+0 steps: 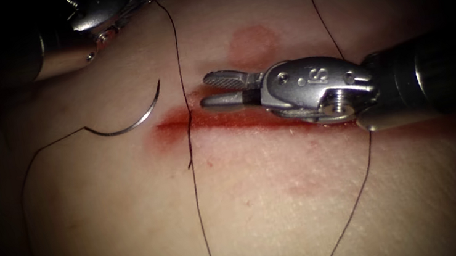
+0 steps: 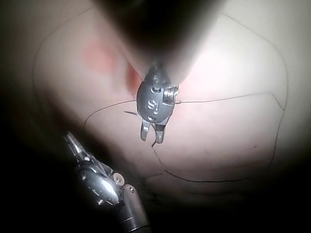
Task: Wound Closure
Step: Wrap the long suture end around the right gripper once.
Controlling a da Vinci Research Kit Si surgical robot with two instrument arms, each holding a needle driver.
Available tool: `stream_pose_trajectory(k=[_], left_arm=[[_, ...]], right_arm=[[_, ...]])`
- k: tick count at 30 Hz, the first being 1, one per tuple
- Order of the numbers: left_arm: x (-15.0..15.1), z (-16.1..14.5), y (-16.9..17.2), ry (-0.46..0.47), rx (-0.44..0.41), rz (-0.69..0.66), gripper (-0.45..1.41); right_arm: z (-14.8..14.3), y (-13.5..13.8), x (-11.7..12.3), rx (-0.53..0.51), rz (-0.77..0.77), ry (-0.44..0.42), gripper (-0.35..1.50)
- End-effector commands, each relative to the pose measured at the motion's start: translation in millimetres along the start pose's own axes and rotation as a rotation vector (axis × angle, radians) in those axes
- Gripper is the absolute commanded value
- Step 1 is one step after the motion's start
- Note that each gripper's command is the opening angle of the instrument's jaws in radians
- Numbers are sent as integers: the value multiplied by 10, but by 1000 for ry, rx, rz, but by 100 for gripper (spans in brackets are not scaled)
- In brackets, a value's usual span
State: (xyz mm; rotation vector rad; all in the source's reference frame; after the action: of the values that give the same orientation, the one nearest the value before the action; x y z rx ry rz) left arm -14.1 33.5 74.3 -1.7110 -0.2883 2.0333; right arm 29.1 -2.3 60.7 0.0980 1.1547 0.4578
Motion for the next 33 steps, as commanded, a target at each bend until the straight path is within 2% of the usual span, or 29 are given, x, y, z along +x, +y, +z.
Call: stream_pose_trajectory(k=[1, 11, 12, 13, 15, 17, 19, 26, 33], left_arm=[[-4, 6, -3, 1, -1, 1, -35], [-4, 6, -3, 1, -1, 1, -35], [-3, 7, -6, -1, 4, -1, -35], [-2, 9, -9, -9, 21, -8, -35], [-2, 10, -12, -11, 28, -3, -35], [-3, 14, -14, -8, 32, -4, -35], [2, 19, -20, -7, 35, 2, -35], [34, 22, -29, 6, 18, 15, -35], [49, 21, -12, 14, 5, 29, -35]], right_arm=[[7, -3, -5, 2, 1, 0, 21], [7, -3, -5, 2, 1, 0, 21], [9, -3, -5, -24, 32, 11, 24], [12, -2, -4, -98, 46, -26, 30], [17, -4, -2, -119, 51, -65, 36], [21, -7, 2, -29, 70, -19, 45], [25, -5, 7, 15, 93, -1, 52], [38, 29, 8, 25, 107, 7, 75], [72, 57, -9, 48, 116, 6, 98]])
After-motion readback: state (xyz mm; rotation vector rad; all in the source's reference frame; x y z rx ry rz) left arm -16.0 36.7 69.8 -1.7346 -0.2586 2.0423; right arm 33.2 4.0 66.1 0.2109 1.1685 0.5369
